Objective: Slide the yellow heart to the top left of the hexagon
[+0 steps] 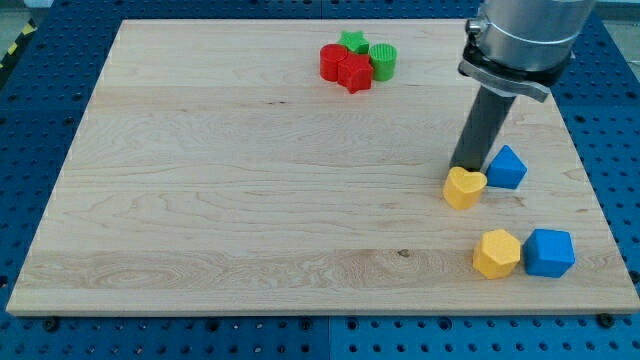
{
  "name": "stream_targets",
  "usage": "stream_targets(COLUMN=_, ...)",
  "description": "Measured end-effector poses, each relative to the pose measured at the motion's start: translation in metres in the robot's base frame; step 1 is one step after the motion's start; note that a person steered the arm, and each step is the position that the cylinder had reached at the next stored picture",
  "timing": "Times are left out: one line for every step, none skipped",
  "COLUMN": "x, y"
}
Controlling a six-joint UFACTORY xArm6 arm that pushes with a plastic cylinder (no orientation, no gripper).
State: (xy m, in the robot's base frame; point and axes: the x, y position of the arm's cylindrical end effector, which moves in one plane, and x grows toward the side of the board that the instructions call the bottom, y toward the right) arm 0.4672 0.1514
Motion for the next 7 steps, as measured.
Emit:
stream_targets(x=0.002, y=-0.019)
stream_targets(x=0.022, y=-0.001)
stream_targets(x=0.022, y=0.006)
stream_targets(x=0.024, y=0.005)
stream_targets(x=0.041, y=-0.001)
stream_targets(x=0.044, y=-0.006)
stream_targets(x=0.044, y=-0.007)
